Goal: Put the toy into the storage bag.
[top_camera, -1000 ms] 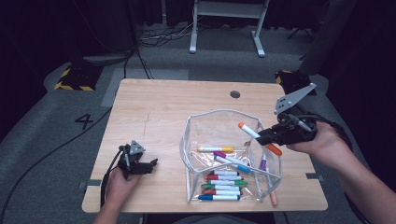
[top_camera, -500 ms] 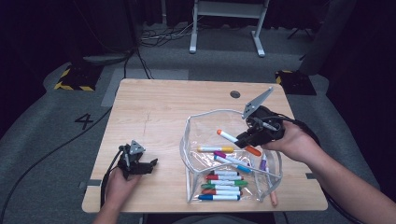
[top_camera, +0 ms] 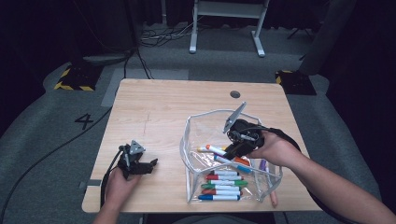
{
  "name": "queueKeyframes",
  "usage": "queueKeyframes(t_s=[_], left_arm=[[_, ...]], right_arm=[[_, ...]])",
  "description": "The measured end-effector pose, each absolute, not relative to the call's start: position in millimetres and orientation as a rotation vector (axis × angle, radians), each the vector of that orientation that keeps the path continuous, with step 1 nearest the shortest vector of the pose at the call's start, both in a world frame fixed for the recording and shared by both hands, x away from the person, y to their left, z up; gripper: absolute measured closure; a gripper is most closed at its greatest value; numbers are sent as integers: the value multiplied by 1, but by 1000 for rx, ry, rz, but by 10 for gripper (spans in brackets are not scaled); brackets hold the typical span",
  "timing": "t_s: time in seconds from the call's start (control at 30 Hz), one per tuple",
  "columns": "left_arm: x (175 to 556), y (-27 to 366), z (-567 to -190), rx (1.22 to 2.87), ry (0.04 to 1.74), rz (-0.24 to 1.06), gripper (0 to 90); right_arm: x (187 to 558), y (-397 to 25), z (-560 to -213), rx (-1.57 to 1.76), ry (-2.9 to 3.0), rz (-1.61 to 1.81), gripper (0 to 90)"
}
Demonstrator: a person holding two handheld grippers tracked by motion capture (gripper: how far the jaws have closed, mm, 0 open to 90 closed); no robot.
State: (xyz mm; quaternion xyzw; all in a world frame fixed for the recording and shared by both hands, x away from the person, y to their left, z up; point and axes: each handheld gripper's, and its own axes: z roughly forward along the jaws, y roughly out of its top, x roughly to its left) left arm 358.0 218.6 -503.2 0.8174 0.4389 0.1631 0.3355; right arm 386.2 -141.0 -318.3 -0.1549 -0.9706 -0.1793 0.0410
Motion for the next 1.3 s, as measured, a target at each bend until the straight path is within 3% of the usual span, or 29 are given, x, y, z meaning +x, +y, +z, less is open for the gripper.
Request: queueKeyframes(t_s=[1.0, 1.03, 1.07, 1.3], left_arm=[[358, 219, -503, 2136, 1144, 424, 215], [358, 219, -503, 2135, 1144, 423, 215], [358, 219, -503, 2136, 1144, 424, 215], [358, 219, -503, 2133, 1144, 425, 215]], right_arm=[[385, -111, -379, -320, -2944, -192, 764], [385, -111, -379, -325, -2944, -185, 867], [385, -111, -379, -304, -2944, -176, 895], [389, -109, -391, -334, -2925, -71, 849]])
